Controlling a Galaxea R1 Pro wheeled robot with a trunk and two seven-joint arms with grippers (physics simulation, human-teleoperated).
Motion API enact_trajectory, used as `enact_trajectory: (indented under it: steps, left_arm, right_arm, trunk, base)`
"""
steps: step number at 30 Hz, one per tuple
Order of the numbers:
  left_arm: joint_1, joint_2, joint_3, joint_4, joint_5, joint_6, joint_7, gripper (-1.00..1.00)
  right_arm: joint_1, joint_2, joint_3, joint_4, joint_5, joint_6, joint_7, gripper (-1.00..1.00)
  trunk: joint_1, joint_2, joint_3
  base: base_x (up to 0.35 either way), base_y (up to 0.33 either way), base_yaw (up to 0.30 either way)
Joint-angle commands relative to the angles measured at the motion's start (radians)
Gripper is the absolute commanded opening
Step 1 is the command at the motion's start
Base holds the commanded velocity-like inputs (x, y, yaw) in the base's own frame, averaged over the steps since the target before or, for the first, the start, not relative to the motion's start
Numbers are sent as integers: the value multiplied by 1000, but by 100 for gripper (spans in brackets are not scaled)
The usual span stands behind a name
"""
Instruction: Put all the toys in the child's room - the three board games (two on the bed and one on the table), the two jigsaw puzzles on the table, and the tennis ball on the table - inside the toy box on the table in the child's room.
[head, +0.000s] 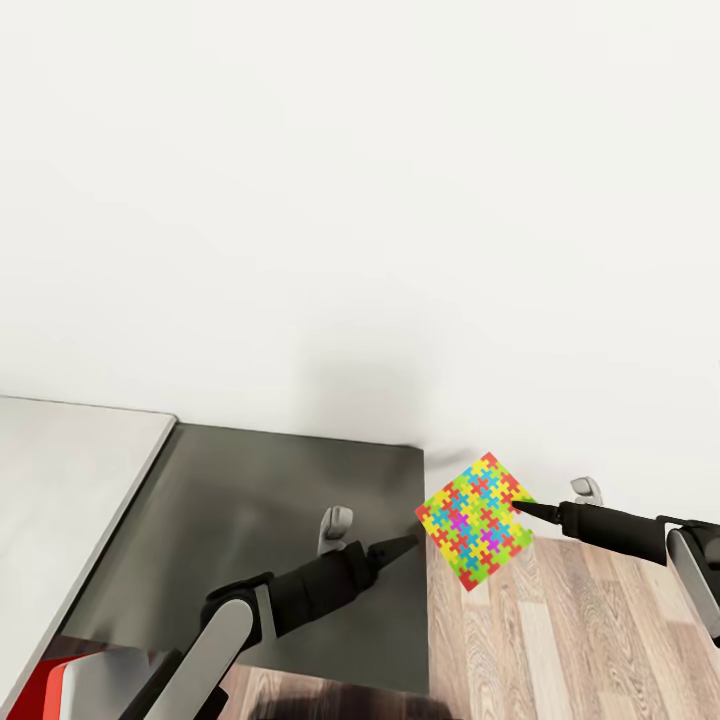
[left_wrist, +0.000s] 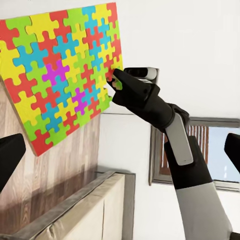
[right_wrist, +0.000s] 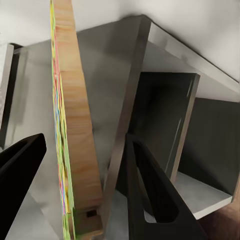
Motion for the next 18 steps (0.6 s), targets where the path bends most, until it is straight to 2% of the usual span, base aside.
enact_trajectory:
  steps: [1,18]
  left_arm:
    - [-1,1,0,0,1,2,-1,100]
    - [-1,0,-1,0,-1,2,1,100]
  right_arm:
    - [-1,0,0,0,-1,5,3,-100]
    - [-1,-2,0,0,-2,7,4,-100]
  trunk:
    - [1,-2,0]
    - [1,-2,29]
  base:
    - [0,0,0]
    - [0,0,0]
